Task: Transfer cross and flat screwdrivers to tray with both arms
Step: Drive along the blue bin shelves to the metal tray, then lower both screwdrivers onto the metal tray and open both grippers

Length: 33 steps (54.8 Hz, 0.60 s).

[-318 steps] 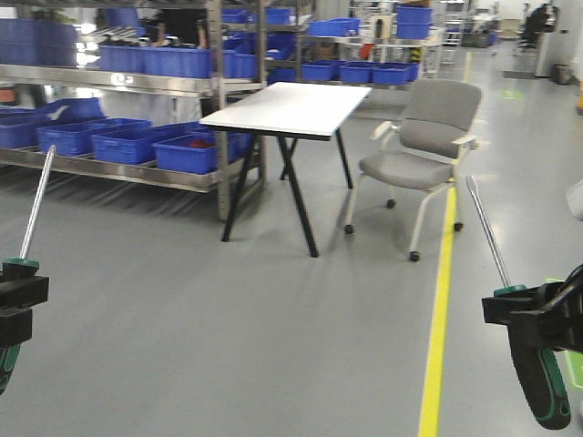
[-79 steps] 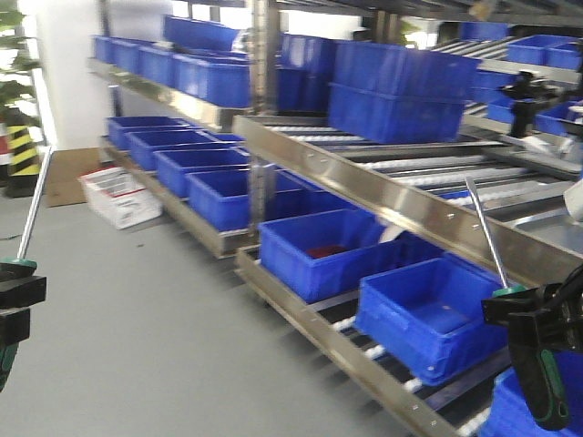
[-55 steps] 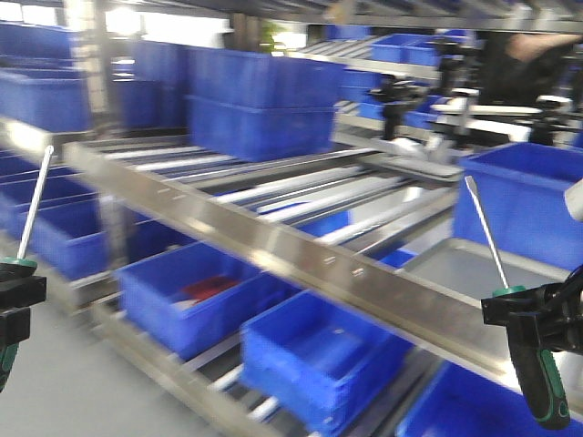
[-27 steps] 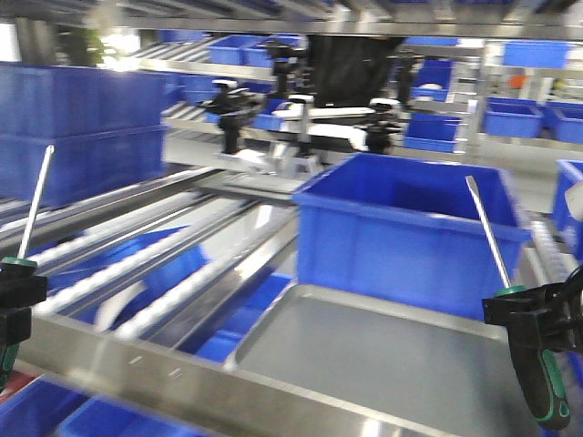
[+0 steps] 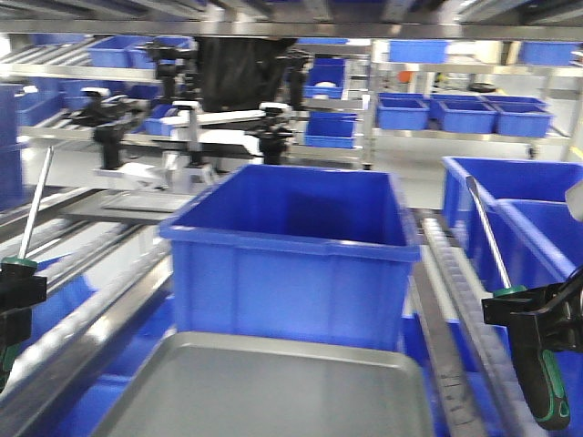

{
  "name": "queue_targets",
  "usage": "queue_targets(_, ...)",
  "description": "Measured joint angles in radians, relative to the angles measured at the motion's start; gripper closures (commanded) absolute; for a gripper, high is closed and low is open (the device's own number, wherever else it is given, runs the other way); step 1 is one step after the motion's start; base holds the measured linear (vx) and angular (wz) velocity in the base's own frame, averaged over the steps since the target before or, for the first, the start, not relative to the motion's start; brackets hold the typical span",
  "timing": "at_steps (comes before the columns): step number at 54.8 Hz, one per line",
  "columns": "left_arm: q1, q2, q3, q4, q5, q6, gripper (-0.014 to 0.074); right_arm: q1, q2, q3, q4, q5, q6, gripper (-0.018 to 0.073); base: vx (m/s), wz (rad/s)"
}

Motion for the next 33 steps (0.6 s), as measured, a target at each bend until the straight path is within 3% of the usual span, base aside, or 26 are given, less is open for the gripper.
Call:
queue_targets(16, 0.000, 0.000, 0.000, 0.000, 0.000, 0.000, 0.0594, 0.000, 0.000, 0.000, 0.000, 0.000, 0.000, 0.0567, 0.09, -0.32)
queue_targets(33, 0.000, 0.000, 0.000, -0.001, 0.000, 0.000, 0.0594, 0.000, 0.000, 0.000, -0.001, 0.000, 0.000, 0.0567, 0.01, -0.03)
